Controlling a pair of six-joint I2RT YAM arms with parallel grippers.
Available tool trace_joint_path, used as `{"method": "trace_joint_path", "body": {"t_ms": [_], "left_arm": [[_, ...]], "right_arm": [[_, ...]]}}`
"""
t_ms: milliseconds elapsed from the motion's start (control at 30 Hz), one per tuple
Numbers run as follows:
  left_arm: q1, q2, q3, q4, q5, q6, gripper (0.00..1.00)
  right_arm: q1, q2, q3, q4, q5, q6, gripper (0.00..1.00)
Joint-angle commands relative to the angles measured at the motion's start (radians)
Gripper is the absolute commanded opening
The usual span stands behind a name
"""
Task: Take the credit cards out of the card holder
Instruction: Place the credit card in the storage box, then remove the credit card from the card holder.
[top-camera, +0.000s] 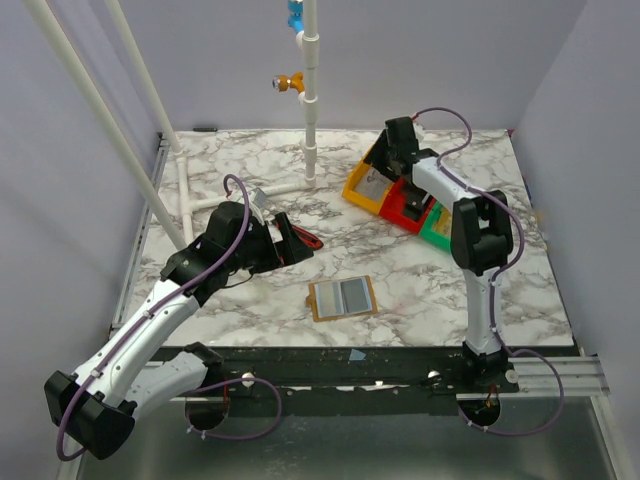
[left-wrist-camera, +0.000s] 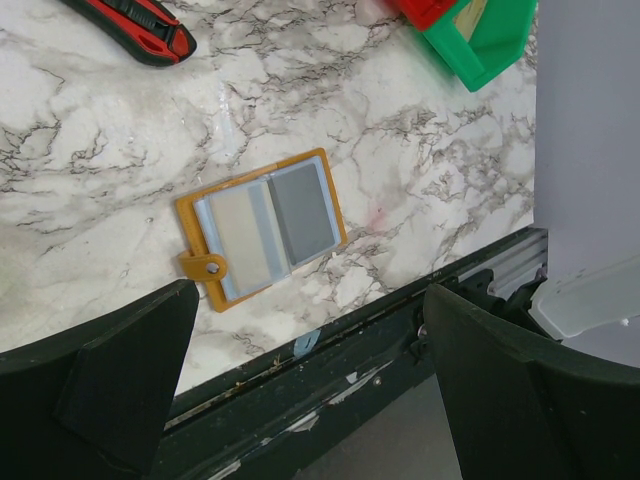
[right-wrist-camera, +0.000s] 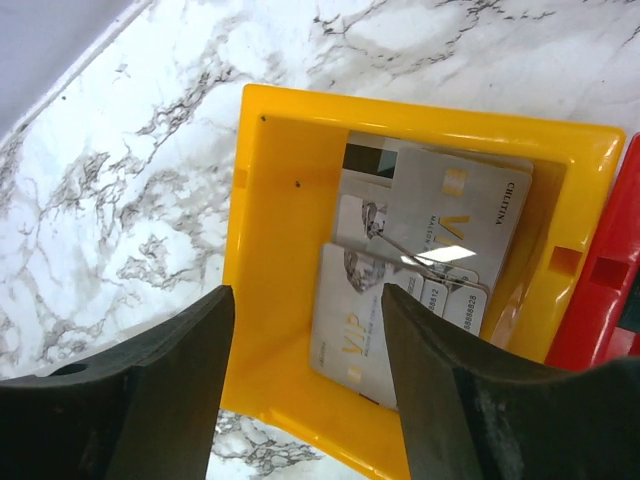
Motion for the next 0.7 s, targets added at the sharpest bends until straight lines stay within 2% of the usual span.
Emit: {"method": "trace_joint_path", "body": {"t_ms": [0,133,300,433,667], "left_arm": [[0.006,-0.008,0.017,-0.013,0.0,0.0,0.99],[0.006,-0.002,0.014,-0.009,0.002,0.002,0.99],[0.005,0.009,0.001,0.013,0.004,0.002,0.99],[0.004,0.027,-0.02,0.048,0.017,-0.006,0.99],[-0.019,0.077,-0.073,0.122,0.032,-0.022,0.97]], "right_arm": [[-0.007,-0.085,-0.016,-0.041,-0.007,-0.037,0.66],[-0.006,-0.139,-0.016,-0.082,-0.013,-0.063,0.72],[-0.006,-0.278,-0.122,-0.108,-0.063,-0.093,0.87],[-0.006,-0.449,-0.307,-0.094,-0.13,-0.115,0.91],[0.034,-0.778,-0.695,-0.045,-0.268,-0.079,0.92]]}}
